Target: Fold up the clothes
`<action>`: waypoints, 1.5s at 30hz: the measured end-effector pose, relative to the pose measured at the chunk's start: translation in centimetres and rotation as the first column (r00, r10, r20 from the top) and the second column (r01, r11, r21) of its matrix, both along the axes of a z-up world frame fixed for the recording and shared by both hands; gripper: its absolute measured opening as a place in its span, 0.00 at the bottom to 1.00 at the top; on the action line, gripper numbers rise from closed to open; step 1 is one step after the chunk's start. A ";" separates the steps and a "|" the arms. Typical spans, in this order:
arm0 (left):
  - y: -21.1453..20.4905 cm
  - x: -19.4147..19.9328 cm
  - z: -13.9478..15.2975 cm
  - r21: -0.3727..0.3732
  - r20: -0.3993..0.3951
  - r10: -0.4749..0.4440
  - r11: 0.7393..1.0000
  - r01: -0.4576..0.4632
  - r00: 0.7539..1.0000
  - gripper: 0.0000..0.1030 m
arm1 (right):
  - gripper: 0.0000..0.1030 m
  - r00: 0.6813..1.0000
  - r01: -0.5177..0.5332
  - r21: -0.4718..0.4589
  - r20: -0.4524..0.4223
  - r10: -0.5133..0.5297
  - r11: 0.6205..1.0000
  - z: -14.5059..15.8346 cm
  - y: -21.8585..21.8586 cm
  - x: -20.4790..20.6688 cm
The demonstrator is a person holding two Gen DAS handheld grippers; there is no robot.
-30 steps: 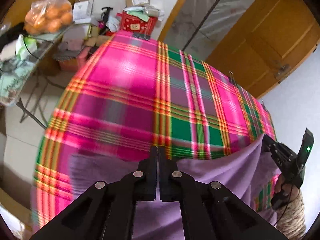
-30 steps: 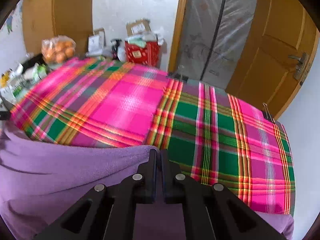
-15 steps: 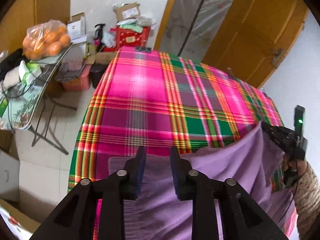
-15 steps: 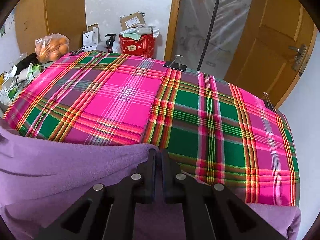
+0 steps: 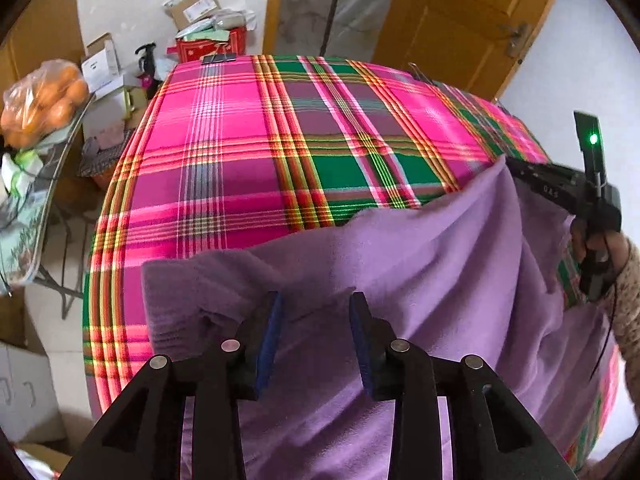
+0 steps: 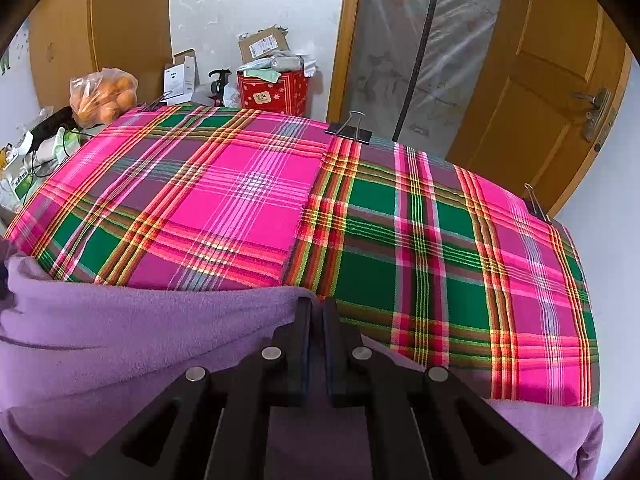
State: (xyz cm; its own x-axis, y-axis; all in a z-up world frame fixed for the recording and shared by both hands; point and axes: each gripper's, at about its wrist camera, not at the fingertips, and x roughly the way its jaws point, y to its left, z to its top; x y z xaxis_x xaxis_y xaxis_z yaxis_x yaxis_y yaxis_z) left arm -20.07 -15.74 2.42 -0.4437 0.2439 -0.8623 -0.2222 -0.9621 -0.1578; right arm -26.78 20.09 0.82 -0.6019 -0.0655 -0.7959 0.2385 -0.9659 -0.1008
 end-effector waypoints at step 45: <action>3.7 -3.1 1.2 -0.060 -0.110 0.074 0.995 -0.081 0.991 0.01 | 0.03 0.997 0.011 -0.002 -0.079 -0.011 1.000 1.5 -0.3 0.4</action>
State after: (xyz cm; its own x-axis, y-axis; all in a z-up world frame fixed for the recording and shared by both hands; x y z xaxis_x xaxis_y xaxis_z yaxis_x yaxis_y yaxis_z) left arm -23.20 -12.05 3.63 -0.5498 0.1512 -0.8215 -0.1589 -0.9844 -0.0748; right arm -26.36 19.77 2.28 -0.6638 -0.0599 -0.7455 0.2195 -0.9685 -0.1177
